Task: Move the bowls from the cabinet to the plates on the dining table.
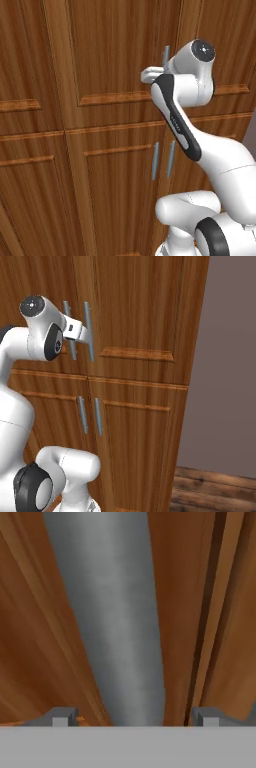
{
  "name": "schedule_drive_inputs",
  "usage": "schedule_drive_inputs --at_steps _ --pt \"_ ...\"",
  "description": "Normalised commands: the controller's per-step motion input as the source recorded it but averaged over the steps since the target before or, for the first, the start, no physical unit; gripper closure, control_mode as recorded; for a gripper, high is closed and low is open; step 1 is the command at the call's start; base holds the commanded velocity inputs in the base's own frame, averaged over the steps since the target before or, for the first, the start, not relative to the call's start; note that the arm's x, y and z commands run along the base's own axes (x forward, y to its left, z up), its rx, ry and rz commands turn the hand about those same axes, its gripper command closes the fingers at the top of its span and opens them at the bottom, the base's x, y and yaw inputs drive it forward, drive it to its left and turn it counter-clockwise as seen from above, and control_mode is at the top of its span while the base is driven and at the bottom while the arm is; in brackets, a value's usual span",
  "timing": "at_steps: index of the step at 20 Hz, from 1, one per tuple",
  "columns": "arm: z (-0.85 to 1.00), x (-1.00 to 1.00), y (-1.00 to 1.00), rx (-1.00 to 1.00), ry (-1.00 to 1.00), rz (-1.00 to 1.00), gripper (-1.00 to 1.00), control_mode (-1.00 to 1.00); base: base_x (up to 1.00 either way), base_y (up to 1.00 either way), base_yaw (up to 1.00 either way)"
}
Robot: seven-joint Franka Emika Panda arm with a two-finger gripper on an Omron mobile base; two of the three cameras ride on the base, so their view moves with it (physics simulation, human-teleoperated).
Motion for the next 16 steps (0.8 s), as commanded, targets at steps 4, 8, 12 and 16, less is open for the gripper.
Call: schedule_drive_inputs --at_steps 4,8,12,16 --pt "-0.41 0.48 -0.23 0.00 0.00 -0.02 -1.00 -1.00 0.00 0.00 0.00" --pt "-0.59 0.71 -0.11 0.00 0.00 -0.03 -1.00 -1.00 0.00 0.00 0.00" --pt "-0.53 0.72 0.11 0.00 -0.02 0.00 -1.00 -1.00 0.00 0.00 0.00" --pt "-0.50 0.65 0.21 0.00 -0.05 0.00 -1.00 -1.00 0.00 0.00 0.00"
